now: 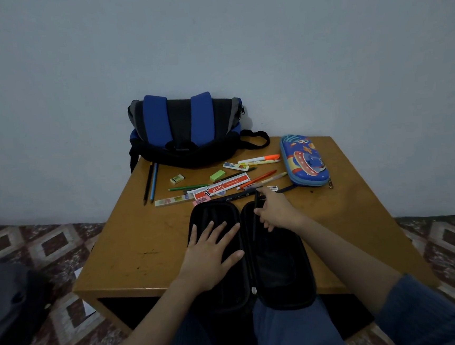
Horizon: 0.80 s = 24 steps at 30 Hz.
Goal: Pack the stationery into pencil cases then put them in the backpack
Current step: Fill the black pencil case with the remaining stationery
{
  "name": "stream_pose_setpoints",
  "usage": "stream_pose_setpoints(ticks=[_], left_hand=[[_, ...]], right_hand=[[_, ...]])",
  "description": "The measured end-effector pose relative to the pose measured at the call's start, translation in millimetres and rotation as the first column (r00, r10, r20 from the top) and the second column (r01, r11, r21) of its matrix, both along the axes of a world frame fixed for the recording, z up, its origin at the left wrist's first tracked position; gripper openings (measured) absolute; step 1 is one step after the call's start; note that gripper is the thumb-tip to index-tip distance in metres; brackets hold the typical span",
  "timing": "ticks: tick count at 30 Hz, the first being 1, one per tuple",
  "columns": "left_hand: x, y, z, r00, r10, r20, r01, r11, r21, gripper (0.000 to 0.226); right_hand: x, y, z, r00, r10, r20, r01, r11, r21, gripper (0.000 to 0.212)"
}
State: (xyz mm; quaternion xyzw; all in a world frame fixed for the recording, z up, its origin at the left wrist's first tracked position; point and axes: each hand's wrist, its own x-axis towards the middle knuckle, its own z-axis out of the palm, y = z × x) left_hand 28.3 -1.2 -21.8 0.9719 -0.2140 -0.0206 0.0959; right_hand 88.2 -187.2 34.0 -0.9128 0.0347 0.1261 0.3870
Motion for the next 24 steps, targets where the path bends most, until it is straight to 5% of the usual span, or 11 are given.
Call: stream_pose_setpoints(ticks=[16,24], left_hand=[[0,0,2,1.000,-0.015,0.005,0.015,1.000,0.005,0.103],[-1,0,0,1.000,-0.012,0.017,0.012,1.000,-0.005,0.092]], right_hand=[[-22,6,-5,0.961,0.267,-0.071,-0.276,0.940,-0.199,0.063],[-20,2,-12,0.976,0.213,-0.042,-0.217,0.958,-0.188,0.067]])
